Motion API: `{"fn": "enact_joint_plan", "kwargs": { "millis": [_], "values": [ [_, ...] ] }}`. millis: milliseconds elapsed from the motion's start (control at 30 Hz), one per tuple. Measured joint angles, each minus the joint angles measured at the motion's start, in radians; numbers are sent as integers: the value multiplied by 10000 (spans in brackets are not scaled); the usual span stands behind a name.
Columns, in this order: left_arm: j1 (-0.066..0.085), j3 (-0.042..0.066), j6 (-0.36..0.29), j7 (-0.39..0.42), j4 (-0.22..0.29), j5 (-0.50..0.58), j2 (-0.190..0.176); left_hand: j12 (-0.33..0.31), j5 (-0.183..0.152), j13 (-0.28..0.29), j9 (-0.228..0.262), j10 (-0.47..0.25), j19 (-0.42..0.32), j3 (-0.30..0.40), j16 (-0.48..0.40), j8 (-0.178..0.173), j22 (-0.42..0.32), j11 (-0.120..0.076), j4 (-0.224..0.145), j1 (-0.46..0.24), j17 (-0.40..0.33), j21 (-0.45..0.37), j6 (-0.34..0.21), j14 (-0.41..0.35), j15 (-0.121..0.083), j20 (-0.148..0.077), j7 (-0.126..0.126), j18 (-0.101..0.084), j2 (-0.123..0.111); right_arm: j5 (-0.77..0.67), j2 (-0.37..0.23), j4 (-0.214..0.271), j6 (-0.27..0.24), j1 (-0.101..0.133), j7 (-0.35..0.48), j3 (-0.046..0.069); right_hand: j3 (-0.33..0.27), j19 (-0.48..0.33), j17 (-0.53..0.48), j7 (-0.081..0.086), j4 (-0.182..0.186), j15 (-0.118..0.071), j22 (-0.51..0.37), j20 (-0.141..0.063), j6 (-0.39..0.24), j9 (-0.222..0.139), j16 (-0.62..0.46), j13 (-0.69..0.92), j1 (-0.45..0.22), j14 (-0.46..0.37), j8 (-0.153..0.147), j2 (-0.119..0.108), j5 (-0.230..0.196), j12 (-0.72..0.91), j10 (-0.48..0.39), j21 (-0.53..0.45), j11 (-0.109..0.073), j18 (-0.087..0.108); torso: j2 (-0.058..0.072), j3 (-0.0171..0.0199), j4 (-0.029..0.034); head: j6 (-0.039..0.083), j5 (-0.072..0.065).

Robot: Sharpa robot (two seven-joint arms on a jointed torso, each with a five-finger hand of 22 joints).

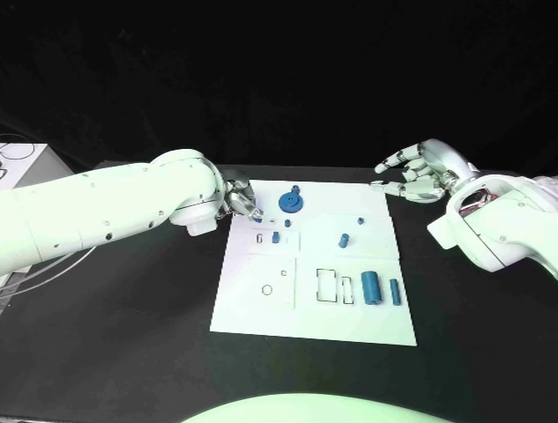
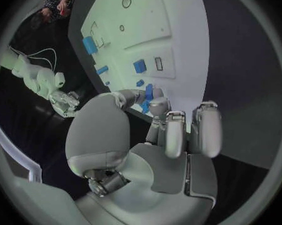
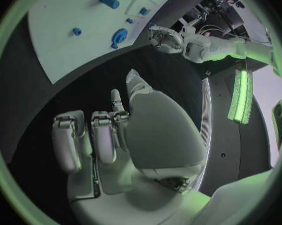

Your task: Assemble the parts on the task board

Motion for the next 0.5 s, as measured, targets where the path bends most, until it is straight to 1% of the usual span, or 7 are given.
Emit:
{"fn": "enact_joint_plan", "kwargs": {
  "millis": [100,300,400,500],
  "values": [
    [-99,-98,-191,-22,171,-323,-25,0,5,2,0,2,0,0,0,0,0,-1,0,-26,0,0,11,0,0,0,8,0,-26,0,3,-21,1,-3,7,-2,0,0,0,0,0,0,0,0,0,0,0,0,0,0,40,0,0,0,0,0,0,0,0,0,0,-12,5],
    [-342,-213,-461,-54,410,-807,-40,0,6,2,0,2,0,0,0,1,-1,0,-1,-40,0,39,11,0,0,0,7,0,-40,0,14,-47,-1,-3,43,-6,0,0,0,0,0,0,-1,0,0,0,-101,-1,-1,0,40,-1,0,-143,0,0,0,0,7,3,-10,-43,7],
    [-395,-242,-542,-65,468,-978,-35,0,6,1,-1,2,-1,1,0,1,-1,0,-1,-52,0,39,13,0,1,0,6,0,-52,0,17,-55,-5,-3,71,-8,0,0,0,-38,0,0,-2,0,-38,0,-214,-1,-39,0,40,-40,0,-307,0,-68,0,0,12,2,-17,-55,12],
    [-422,-264,-609,-75,518,-1144,-30,0,6,1,-1,1,-1,1,0,0,-2,2,-1,-52,0,39,13,0,1,0,6,0,-52,4,22,-65,-15,-4,119,-9,5,0,0,-37,5,0,-2,0,-38,-12,-412,-2,-39,0,102,-40,0,-690,-257,-558,-29,0,14,2,-18,-75,15]
  ]
}}
